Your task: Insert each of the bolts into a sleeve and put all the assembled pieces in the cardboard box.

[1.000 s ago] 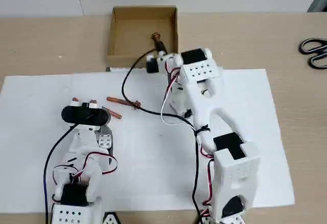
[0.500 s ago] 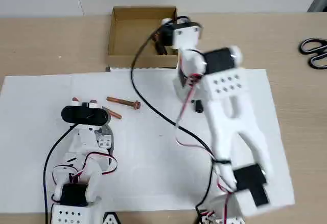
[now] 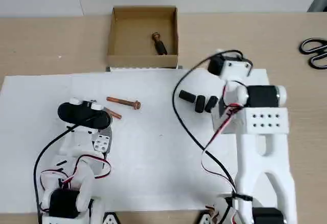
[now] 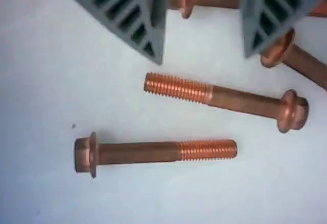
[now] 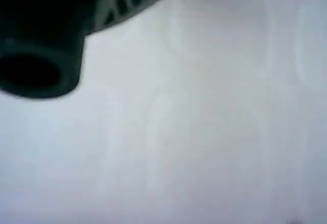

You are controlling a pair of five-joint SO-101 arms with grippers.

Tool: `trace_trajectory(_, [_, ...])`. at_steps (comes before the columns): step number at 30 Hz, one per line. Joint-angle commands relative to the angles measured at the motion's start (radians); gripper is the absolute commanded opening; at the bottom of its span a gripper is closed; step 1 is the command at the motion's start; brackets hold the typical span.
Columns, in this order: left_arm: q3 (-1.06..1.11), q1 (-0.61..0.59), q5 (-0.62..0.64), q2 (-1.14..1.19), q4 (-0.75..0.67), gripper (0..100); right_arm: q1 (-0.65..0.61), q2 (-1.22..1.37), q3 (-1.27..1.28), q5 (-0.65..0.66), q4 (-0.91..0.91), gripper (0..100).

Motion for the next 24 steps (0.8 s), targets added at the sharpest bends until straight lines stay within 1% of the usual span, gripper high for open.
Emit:
trace_trajectory(1, [-0.084,0.003,-0.006,0.046,-0.003,10,0.053,-0.05,0.026,-0.009,0.002,0.3])
trace_trajectory(3, [-0.153,0.003,-0.005,0.143,-0.002,10,0.074,-0.054,0.046,-0.009,0.002,0.3])
trace_trajectory(6, [-0.338,0.003,0.002,0.359,0.02,10,0.093,-0.054,0.066,-0.009,0.002,0.3])
trace_trajectory(10, [-0.657,0.009,0.029,0.664,0.106,10,0.101,-0.054,0.075,-0.009,0.002,0.3])
trace_trajectory(15, [-0.98,0.071,0.025,0.984,0.226,10,0.101,-0.054,0.075,-0.009,0.002,0.3])
trace_trajectory(17, [-1.058,0.097,-0.023,1.086,0.255,10,0.101,-0.054,0.075,-0.009,0.002,0.3])
trace_trajectory(19, [-1.102,0.117,-0.112,1.172,0.265,10,0.101,-0.051,0.075,-0.009,0.002,0.3])
trace_trajectory(23, [-1.153,0.124,-0.226,1.292,0.25,10,0.101,-0.047,0.075,-0.009,0.001,0.3])
trace_trajectory(24, [-1.162,0.123,-0.273,1.32,0.25,10,0.101,-0.047,0.075,-0.009,0.001,0.3])
